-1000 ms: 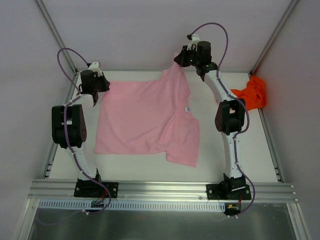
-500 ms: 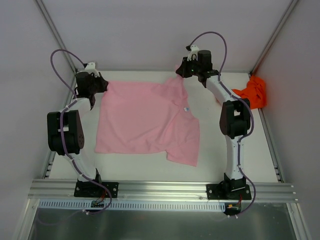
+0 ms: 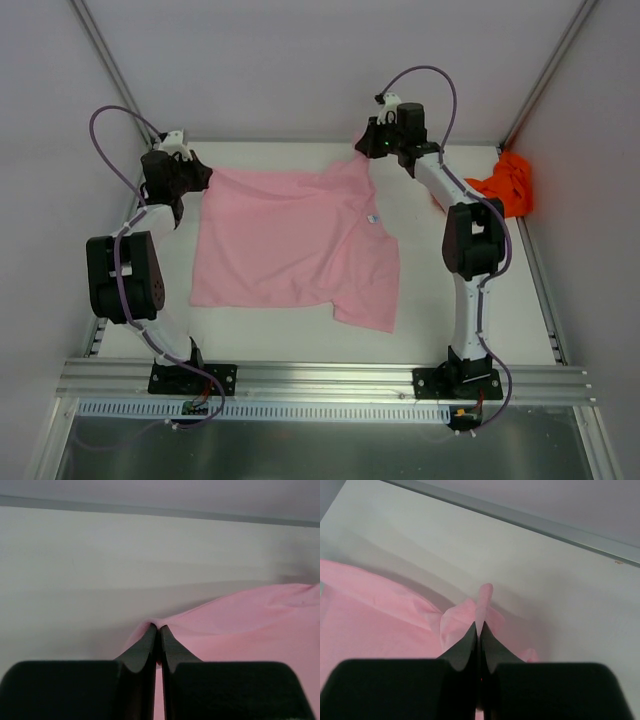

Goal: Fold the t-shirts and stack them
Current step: Flatten out the tshirt

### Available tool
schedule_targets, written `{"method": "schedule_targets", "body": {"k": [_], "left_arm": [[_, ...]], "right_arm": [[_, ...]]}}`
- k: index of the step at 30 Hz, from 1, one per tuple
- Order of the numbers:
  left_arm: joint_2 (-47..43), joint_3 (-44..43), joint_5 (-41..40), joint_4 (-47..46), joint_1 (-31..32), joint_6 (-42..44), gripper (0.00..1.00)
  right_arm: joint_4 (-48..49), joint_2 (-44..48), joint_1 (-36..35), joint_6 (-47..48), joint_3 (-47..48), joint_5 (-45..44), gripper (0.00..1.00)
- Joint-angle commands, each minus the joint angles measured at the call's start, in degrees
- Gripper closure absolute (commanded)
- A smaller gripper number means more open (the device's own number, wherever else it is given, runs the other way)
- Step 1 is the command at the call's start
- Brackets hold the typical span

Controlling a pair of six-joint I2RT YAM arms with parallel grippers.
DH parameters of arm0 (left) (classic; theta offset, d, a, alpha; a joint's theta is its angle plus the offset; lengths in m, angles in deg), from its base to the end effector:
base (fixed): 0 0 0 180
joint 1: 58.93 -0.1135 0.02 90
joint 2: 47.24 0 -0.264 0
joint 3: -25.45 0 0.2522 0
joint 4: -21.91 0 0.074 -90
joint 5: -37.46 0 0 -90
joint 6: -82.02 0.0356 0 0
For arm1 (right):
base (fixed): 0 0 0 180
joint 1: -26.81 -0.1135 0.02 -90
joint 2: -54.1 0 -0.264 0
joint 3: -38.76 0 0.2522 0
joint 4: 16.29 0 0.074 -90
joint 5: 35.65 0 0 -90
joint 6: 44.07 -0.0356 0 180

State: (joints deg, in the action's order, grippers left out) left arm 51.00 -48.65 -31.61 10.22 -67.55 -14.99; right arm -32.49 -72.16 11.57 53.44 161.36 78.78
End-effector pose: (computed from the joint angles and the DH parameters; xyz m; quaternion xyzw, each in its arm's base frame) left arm 0.3902 0.0463 0.2485 0.0085 0.7750 -0.1329 0.6178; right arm 0.5055 0.1530 0.2741 -0.2769 0.7602 0.2106 0.5486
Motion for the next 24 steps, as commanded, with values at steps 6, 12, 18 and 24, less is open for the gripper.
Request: {"method": "schedule_targets", "body": {"k": [6, 12, 18, 24], "left_arm": [[-17.2, 5.1, 11.6, -5.7, -0.2, 1.5, 1.00], [-37.7, 6.5, 12.8, -0.8, -0.1, 4.5, 1.00], [-50.8, -3.4, 12.5, 12.5, -0.2, 4.1, 1.00], [-60.0, -14.8, 12.4, 24.4, -0.1, 2.3, 1.00]], "right_arm": [[-0.2, 18.7, 0.3, 1.7, 1.0, -2.7, 0.99], [2.0, 37.0, 0.3, 8.0, -5.4, 1.6, 0.99], [0.2, 49.9, 0.3, 8.6, -5.5, 7.3, 0.99], [-6.1, 63.0, -0.4, 7.6, -4.6, 7.9, 0.99]]}}
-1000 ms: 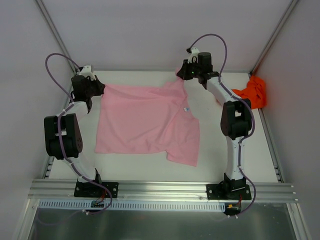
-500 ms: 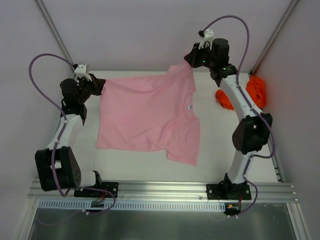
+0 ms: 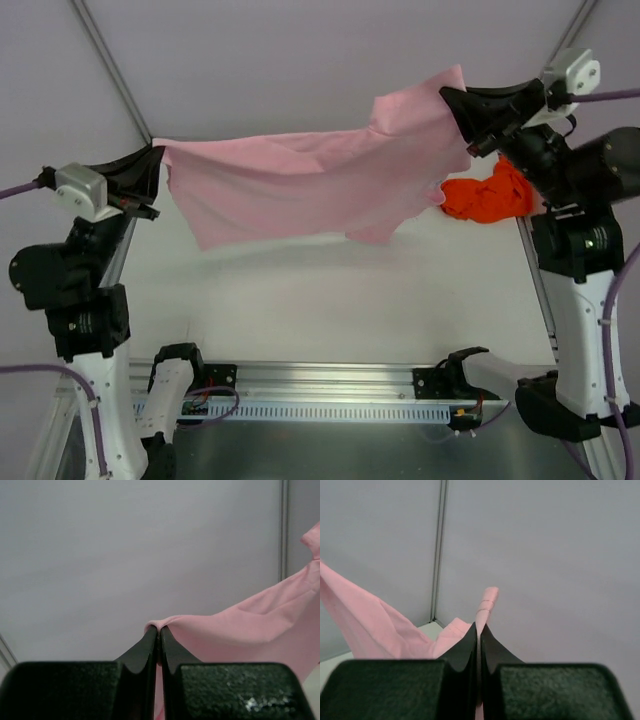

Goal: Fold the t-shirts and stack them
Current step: Flatten out the tshirt

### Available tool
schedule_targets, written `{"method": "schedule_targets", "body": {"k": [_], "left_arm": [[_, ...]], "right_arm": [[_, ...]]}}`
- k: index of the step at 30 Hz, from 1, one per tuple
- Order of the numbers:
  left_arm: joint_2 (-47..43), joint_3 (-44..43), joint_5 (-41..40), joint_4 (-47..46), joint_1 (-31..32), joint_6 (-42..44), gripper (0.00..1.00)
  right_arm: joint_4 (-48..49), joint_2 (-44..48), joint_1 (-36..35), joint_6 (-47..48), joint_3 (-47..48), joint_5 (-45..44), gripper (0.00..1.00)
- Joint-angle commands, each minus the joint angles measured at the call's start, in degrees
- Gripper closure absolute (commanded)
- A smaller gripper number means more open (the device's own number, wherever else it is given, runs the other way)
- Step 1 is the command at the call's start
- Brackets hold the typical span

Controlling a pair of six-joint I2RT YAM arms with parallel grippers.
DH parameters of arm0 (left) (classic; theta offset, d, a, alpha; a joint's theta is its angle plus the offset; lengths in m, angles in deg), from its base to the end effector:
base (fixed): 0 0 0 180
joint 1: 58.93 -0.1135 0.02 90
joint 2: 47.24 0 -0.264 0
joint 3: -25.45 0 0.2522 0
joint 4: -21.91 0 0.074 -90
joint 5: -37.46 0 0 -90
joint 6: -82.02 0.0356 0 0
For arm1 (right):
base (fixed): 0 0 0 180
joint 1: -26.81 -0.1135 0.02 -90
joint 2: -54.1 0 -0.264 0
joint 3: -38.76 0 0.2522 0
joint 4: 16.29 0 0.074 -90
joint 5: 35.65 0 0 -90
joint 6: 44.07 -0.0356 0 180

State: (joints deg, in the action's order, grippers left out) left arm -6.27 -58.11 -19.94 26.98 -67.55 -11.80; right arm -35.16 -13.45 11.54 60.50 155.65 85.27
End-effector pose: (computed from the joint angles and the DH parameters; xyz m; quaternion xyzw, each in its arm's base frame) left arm 0.0907 -0.0057 0.5206 0.2043 0.4491 -0.0879 0.8653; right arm 0.1627 0.0634 0.6018 -0.3468 0.4028 0.1374 0.8358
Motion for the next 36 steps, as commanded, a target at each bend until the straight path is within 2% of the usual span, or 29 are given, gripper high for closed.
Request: {"method": "schedule_targets", "body": {"k": [1, 2, 4, 7, 12, 14, 19, 22, 24, 27, 28, 29, 31, 32, 33, 35, 36], "left_arm": [[-3.4, -9.2, 0.7, 9.1, -0.1, -1.8, 1.00], [-4.3, -11.3, -0.4, 13.6, -0.1, -2.4, 1.00], [-4.7, -17.3, -2.3, 17.5, -0.1, -5.0, 1.00], [-4.2, -21.6, -2.9, 22.0, -0.1, -9.4, 1.00], [-0.6, -17.9, -7.5, 24.7, -0.1, -14.8, 1.00], [1.3, -12.3, -8.1, 24.7, -0.1, -15.3, 1.00], [3.9, 5.1, -8.3, 18.2, -0.1, -18.2, 1.00], [7.9, 12.7, -10.0, 16.1, -0.1, -18.3, 1.00], [11.4, 18.6, -12.1, 11.2, -0.1, -18.2, 1.00], [18.2, 23.6, -16.6, 0.1, -0.1, -18.6, 1.00], [20.4, 25.0, -17.3, -2.3, -0.1, -18.4, 1.00], [26.2, 24.7, -18.6, -4.0, -0.1, -18.0, 1.00], [36.5, 22.1, -18.6, -7.6, -0.1, -16.9, 1.00], [39.8, 20.6, -18.1, -8.4, -0.1, -16.5, 1.00], [43.1, 17.1, -17.8, -9.2, -0.1, -16.4, 1.00], [51.5, 13.7, -16.5, -10.8, -0.1, -16.0, 1.00], [53.8, 10.7, -16.0, -12.3, -0.1, -16.0, 1.00]], "right_arm": [[-4.8, 5.8, -0.6, 0.5, 2.5, 0.7, 0.99], [-8.0, 8.0, -0.7, 0.1, 3.8, 0.6, 0.99], [-11.4, 9.4, -0.8, -0.4, 8.1, 0.5, 0.99], [-15.5, 11.3, -0.8, -1.1, 10.6, -0.5, 0.99], [-19.8, 7.3, -0.7, -1.3, 8.9, -7.0, 0.99], [-20.0, 5.1, -0.7, -2.0, 6.0, -7.8, 0.99], [-14.7, -4.4, -0.7, -5.5, -9.0, -7.1, 0.99], [-10.8, -10.3, -0.6, -6.6, -13.2, -6.6, 0.99], [-8.4, -17.9, -0.6, -6.7, -13.6, -5.8, 0.99], [-6.4, -31.3, -0.4, -7.4, -9.4, -3.9, 0.99], [-6.6, -35.4, -0.4, -7.7, -4.0, -3.2, 0.99], [-7.9, -43.6, -0.2, -8.1, -0.6, -2.9, 0.99], [-10.3, -51.8, -0.2, -8.1, 6.7, -2.0, 0.99], [-11.3, -55.6, -0.2, -8.2, 14.3, -2.2, 0.99], [-12.4, -62.8, -0.2, -8.2, 18.4, -2.4, 0.99], [-14.0, -68.4, -0.1, -8.3, 27.0, -3.3, 0.99], [-12.7, -70.5, -0.1, -9.0, 27.1, -4.8, 0.99]]}}
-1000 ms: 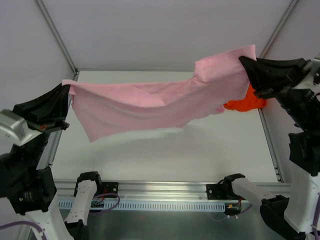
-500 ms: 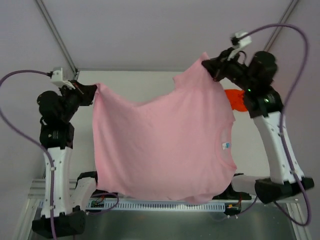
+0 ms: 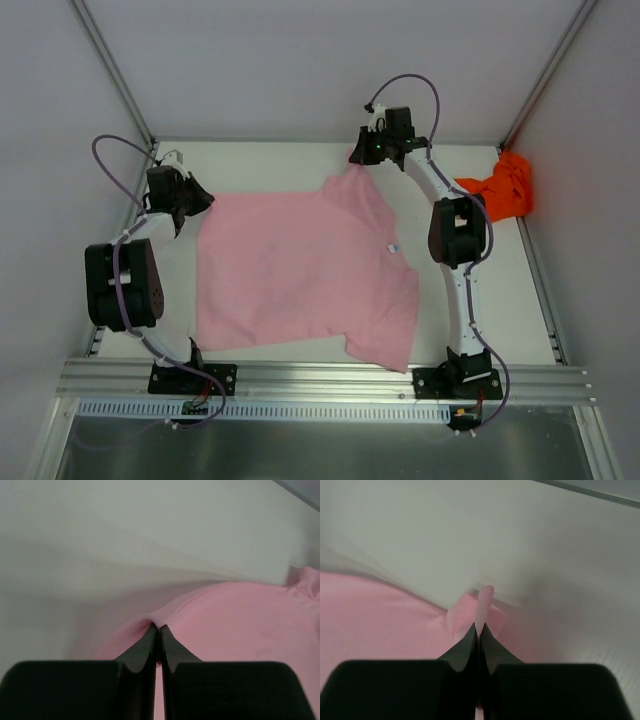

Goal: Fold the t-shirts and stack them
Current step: Flatten out the tshirt

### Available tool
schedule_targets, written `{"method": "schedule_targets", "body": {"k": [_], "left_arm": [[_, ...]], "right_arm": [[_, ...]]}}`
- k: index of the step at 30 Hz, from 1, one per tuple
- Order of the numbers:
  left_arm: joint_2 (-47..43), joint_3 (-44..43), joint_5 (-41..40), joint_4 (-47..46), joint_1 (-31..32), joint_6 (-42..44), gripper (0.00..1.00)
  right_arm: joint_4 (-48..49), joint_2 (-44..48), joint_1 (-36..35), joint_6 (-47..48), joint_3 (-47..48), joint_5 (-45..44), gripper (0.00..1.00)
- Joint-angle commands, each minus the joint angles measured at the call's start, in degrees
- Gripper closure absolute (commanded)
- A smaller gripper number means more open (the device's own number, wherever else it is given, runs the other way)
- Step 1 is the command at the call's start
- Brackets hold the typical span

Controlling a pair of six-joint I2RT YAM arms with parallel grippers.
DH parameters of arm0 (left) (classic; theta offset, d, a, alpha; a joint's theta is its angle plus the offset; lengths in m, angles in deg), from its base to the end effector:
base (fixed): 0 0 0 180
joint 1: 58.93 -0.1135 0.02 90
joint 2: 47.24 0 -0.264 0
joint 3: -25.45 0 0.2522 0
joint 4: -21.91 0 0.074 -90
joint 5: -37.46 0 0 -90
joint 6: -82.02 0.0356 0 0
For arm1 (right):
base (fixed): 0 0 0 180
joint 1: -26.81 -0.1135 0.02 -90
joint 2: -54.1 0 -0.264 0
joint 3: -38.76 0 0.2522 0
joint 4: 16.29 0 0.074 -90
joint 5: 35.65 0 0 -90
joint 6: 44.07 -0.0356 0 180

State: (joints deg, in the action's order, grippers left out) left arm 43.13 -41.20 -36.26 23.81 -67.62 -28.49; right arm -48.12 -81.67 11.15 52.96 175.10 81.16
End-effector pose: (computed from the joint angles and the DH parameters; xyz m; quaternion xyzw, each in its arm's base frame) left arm 0.3476 0.0430 0.2293 -0.1382 0.8297 -0.1735 0.5122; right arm 0.5270 0.1644 0.2453 -0.2782 0.8088 0.2374 0.4605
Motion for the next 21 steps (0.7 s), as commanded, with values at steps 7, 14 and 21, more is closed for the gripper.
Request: {"method": "schedule_targets", "body": {"k": [7, 14, 21], "left_arm": [[16.4, -16.3, 2.9, -14.1, 0.0, 6.1, 1.00], [16.2, -14.0, 14.4, -23.6, 0.0, 10.4, 1.00], [11.7, -7.5, 18.7, -24.8, -0.5, 16.6, 1.00]], "right_arm": [[12.0, -4.5, 0.4, -2.1, 7.7, -3.2, 0.99], [14.5, 0.0, 0.5, -2.6, 5.0, 1.7, 0.99], [15.3, 12.2, 1.0, 4.3, -9.6, 1.8, 0.99]]}}
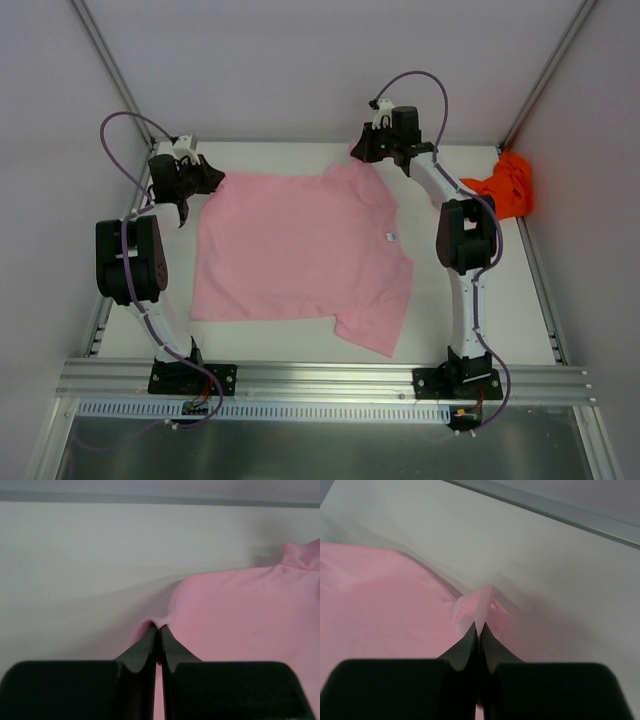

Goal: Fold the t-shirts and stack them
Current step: Flatten out the tshirt

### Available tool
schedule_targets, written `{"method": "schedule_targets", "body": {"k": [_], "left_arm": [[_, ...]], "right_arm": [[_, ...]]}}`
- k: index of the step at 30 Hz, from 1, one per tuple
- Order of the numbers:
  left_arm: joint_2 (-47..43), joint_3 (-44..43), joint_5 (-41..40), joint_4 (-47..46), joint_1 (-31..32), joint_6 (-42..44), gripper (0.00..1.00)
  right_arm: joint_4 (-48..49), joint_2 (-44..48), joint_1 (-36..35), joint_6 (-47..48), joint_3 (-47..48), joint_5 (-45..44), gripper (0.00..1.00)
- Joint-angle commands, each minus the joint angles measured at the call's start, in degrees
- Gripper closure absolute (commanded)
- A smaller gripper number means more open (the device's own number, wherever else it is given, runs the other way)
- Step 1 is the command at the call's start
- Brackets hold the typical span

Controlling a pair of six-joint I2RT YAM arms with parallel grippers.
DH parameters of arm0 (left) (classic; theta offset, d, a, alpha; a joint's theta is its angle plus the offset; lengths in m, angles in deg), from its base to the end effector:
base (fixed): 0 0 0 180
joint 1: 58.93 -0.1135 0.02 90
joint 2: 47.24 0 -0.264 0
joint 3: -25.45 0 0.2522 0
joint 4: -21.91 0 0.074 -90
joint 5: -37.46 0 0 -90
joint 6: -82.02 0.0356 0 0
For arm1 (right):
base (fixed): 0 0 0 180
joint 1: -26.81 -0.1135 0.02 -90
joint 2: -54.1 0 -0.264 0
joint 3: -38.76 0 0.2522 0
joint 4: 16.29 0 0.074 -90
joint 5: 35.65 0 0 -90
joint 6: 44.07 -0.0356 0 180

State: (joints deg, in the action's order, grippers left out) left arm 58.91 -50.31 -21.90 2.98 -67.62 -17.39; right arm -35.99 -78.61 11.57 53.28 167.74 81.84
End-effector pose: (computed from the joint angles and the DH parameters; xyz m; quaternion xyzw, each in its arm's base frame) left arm 0.4115 0.0445 0.2187 0.0477 0.7637 -0.2084 0.6092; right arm 0.5240 0.1598 0.2491 -0.2869 0.7707 0.2348 0.5182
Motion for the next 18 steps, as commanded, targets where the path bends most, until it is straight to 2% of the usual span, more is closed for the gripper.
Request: {"method": "schedule_targets", "body": {"k": [1, 7, 12, 18], "left_arm": [[-4.3, 1.8, 5.0, -3.4, -0.8, 6.1, 1.00], [-4.0, 2.1, 3.5, -2.4, -1.3, 6.3, 1.00], [-3.3, 1.3, 2.6, -3.1, -1.8, 7.6, 1.00], [-1.2, -0.3, 10.9, -5.8, -4.0, 11.9, 1.00]], "right_arm": [[3.5, 10.0, 1.0, 4.3, -4.4, 0.8, 0.99], [5.7, 10.6, 3.2, 2.8, -5.5, -1.0, 0.99], [5.6, 6.9, 4.1, 2.6, -1.4, -0.4, 0.99], [5.7, 3.9, 5.4, 2.6, 2.2, 1.5, 0.99]]}}
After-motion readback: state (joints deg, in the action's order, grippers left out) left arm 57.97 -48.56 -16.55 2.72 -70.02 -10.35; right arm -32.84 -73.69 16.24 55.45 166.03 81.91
